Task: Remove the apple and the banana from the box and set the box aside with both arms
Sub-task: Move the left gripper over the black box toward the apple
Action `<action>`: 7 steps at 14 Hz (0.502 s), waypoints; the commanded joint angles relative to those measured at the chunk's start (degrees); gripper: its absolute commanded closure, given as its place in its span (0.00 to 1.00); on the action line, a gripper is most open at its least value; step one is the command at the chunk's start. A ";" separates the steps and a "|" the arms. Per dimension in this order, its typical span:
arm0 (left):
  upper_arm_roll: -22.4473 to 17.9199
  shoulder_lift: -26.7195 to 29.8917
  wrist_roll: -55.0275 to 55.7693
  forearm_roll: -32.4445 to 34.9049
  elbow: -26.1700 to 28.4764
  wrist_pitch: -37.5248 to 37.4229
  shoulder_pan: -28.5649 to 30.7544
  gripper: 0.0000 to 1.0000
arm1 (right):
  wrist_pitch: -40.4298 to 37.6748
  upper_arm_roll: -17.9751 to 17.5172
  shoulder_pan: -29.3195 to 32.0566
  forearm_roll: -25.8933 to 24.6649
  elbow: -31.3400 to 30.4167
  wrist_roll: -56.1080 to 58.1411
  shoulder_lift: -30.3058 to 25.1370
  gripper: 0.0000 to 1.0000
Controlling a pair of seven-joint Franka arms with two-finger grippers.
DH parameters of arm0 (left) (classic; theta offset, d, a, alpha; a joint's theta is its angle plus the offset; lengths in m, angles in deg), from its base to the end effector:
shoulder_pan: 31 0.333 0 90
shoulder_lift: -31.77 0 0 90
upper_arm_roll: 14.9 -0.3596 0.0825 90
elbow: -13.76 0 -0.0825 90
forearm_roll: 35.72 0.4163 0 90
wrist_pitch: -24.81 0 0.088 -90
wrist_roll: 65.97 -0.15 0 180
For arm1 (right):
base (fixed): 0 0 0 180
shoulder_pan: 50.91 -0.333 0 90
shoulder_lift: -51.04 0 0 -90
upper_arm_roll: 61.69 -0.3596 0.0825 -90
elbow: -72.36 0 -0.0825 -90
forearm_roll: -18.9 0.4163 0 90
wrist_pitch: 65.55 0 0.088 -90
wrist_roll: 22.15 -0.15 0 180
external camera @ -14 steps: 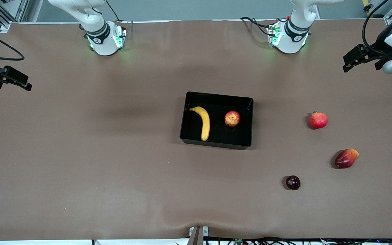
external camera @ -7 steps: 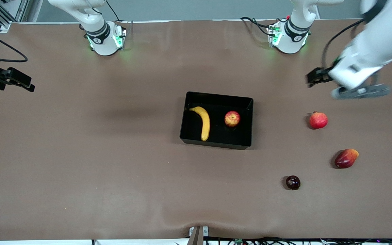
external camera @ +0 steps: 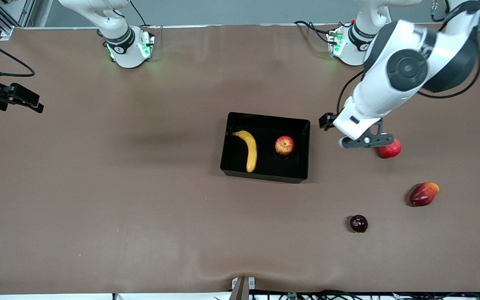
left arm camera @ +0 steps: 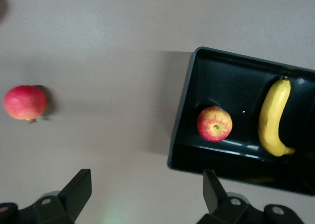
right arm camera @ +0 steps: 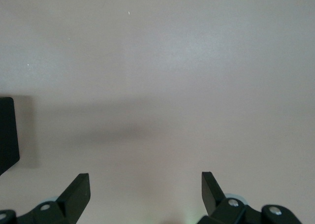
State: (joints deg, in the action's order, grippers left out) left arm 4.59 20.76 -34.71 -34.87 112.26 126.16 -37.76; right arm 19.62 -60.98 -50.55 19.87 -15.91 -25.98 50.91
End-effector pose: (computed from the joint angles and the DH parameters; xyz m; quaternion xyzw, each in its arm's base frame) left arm 0.5746 -0.2685 0.4545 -0.9966 -0.0425 0.0695 0.0098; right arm 0.5751 -0.0081 0.6344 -0.9987 0.0422 0.0261 0.0078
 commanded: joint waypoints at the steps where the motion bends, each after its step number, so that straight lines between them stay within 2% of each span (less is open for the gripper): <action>1: 0.20 -2.69 7.38 3.70 0.99 3.14 -3.07 0.00 | -0.27 0.08 -0.19 -0.79 0.38 0.23 0.04 0.00; 2: 0.20 -4.36 10.90 5.81 0.99 3.59 -4.56 0.00 | -0.09 0.08 -0.10 -0.79 0.38 0.23 0.04 0.00; 7: 0.28 -12.79 26.99 6.62 0.90 11.57 -9.67 0.00 | 0.08 0.08 -0.27 -0.88 0.38 0.23 0.04 0.00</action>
State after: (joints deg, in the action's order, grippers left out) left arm 4.85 10.79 -12.76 -29.63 113.68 134.80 -46.29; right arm 19.66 -60.97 -50.55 19.85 -15.91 -25.98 50.91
